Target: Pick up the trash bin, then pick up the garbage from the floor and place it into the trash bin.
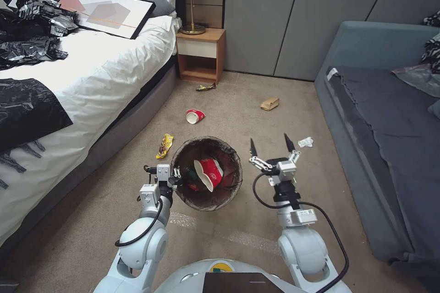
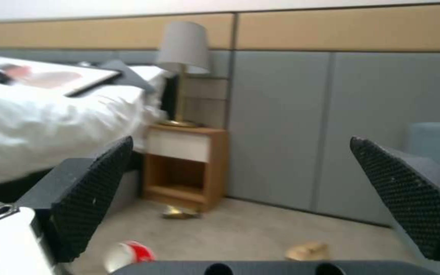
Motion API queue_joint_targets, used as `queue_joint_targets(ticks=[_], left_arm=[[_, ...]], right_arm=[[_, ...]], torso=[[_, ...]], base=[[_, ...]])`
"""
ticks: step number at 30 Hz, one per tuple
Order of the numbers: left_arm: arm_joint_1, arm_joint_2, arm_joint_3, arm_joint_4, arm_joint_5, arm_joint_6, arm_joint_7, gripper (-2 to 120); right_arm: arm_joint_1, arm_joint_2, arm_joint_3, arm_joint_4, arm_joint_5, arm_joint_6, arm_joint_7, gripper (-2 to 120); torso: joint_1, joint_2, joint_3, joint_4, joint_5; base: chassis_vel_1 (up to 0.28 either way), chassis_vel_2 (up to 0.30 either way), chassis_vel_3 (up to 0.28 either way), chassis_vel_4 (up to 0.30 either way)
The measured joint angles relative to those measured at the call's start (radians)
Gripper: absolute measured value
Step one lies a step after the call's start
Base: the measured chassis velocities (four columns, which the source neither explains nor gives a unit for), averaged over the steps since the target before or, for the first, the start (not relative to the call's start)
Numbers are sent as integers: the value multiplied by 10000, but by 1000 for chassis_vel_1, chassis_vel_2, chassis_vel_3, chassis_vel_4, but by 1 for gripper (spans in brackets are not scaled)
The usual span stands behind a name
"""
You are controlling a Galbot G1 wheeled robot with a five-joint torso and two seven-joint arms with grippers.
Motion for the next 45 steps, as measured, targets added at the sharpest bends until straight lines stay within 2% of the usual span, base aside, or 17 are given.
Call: queue_joint_targets(ticks=[7,18,45], left_arm=[[6,11,-27,21,-1,-22,5,0],[-4,8,37,70,35,-23,15,0],[54,58,76,-51,81,-28,35,0]], right_arm=[[-764,483,869,-573,372,822,150,100],[-831,727,1406,-1508,894,1708,-170,100],[-459,807,1568,-1503,896,1623,193,100]], torso=[[0,0,0,0,1],[0,0,0,1,2],[0,0,0,0,2]], base=[[0,0,0,0],[0,0,0,0],[-13,11,15,-13]])
